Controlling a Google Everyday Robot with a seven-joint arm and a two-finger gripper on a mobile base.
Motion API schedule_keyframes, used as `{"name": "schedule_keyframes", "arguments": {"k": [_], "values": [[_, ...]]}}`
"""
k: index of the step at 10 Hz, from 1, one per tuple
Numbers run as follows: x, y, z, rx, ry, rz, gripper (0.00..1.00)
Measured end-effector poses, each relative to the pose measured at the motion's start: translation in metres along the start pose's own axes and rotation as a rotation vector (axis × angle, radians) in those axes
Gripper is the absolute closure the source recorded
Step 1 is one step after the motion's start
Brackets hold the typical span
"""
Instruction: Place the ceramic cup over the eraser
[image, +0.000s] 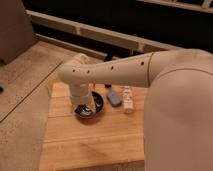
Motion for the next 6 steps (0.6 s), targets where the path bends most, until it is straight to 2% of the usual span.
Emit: {"name": "schedule_keyframes", "arguments": {"k": [2, 4, 5, 6], "values": [[-0.008, -0.004, -0.004, -0.001, -0.012, 0.013, 0.35], [-0.059, -0.046, -0.03, 0.034, -0.077, 0.075, 0.35], [-0.075, -0.061, -0.04, 0.052, -0.099, 0.088, 0.35], [-0.117, -0.096, -0.07, 0.099, -0.159, 0.087, 0.35]]}}
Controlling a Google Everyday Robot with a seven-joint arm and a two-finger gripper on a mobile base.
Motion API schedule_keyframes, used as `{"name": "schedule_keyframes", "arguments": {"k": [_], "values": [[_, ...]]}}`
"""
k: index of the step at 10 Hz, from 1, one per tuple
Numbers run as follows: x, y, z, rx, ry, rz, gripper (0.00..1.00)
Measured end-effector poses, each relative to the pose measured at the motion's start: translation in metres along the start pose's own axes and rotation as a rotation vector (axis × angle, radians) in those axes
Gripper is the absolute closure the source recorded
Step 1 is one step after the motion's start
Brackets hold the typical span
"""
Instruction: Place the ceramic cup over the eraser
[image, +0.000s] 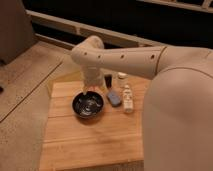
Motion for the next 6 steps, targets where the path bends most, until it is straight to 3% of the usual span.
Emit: {"name": "schedule_keyframes", "arguments": {"k": [2, 4, 5, 6], "values": [[-0.05, -0.023, -0.024, 0.035, -0.076, -0.065, 0.35], [-0.087, -0.05, -0.038, 0.103, -0.109, -0.157, 0.35], [-0.102, -0.057, -0.042, 0.114, -0.125, -0.215, 0.35], [-0.116, -0.058, -0.046, 0.101, -0.15, -0.268, 0.35]]}}
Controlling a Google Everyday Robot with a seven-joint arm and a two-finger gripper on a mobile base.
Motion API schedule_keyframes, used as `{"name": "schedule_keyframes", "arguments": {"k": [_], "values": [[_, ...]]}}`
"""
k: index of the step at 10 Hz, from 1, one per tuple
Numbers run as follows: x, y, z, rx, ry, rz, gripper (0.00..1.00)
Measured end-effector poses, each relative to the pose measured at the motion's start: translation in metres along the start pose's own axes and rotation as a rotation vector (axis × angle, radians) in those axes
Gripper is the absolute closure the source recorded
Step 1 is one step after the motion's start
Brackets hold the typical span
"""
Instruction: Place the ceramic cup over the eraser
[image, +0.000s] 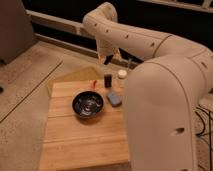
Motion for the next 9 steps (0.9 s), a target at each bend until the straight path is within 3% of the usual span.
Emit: {"name": "schedule_keyframes", "arguments": {"k": [2, 4, 5, 7, 9], "values": [[-0.025, -0.005, -0.008, -0.1, -0.094, -0.087, 0.35], [-0.035, -0.006, -0.025, -0.215, -0.199, -0.166, 0.35], [-0.036, -0.008, -0.034, -0.251, -0.243, -0.195, 0.35], [-0.038, -0.006, -0.045, -0.29, -0.294, -0.232, 0.35], [-0.039, -0.004, -0.045, -0.292, -0.295, -0.234, 0.35]]}}
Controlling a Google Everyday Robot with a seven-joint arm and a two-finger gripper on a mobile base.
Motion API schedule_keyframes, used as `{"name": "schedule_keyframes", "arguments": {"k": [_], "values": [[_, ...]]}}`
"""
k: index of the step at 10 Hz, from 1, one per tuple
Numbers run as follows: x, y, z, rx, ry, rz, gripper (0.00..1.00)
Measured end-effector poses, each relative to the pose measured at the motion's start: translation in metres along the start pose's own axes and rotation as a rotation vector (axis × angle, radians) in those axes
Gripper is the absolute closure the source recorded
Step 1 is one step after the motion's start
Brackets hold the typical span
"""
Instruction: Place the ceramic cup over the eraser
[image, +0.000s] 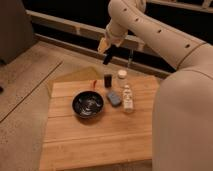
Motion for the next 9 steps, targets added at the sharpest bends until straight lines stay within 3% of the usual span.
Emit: {"name": "schedule_keyframes", "arguments": {"k": [1, 3, 5, 7, 9], "values": [[0.001, 0.001, -0.001, 0.003, 0.003, -0.004, 0.35], [0.007, -0.006, -0.002, 0.065, 0.027, -0.034, 0.35], [0.01, -0.027, -0.003, 0.21, 0.043, -0.104, 0.35], [0.006, -0.042, 0.004, 0.266, -0.01, -0.103, 0.35], [0.0, -0.056, 0.016, 0.238, -0.124, -0.02, 0.35]]}}
